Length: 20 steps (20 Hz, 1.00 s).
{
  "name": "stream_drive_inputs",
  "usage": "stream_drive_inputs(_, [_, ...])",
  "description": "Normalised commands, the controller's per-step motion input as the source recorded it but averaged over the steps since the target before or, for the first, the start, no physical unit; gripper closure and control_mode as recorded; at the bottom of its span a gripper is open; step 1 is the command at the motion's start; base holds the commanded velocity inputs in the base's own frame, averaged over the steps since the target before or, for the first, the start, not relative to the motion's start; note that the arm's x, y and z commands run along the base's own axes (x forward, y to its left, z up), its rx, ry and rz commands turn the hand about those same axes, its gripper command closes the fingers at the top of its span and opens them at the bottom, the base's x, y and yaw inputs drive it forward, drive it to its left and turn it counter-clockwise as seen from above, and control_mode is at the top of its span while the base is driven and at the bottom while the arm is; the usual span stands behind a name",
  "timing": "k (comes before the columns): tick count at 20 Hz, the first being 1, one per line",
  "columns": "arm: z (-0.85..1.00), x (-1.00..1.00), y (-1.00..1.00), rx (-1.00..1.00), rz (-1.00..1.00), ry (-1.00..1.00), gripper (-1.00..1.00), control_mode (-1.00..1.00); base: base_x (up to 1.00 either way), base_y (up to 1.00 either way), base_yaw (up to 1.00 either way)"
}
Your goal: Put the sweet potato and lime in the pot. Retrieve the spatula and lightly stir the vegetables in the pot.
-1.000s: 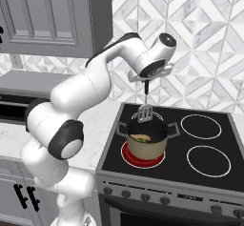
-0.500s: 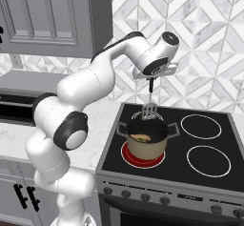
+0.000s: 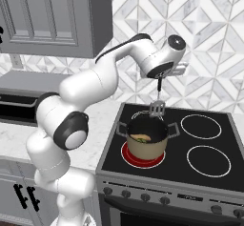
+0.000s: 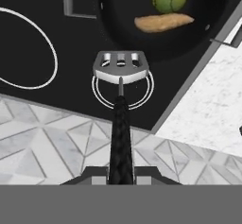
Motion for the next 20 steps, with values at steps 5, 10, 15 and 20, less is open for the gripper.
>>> stream_drive_inputs(5, [0.0,0.0,-0.18,-0.01,-0.11,-0.09,1.0,-1.0,0.0,0.0,0.0])
stream_drive_inputs(10, [-0.13,0.0,-0.01,0.0,-0.07,0.0,1.0,-1.0,0.0,0.0,0.0])
stream_drive_inputs(15, [-0.05,-0.07,0.0,0.0,-0.01,-0.01,1.0,-1.0,0.0,0.0,0.0])
stream_drive_inputs(20, [-0.04,-0.06,0.04,0.04,0.0,0.0,1.0,-1.0,0.0,0.0,0.0])
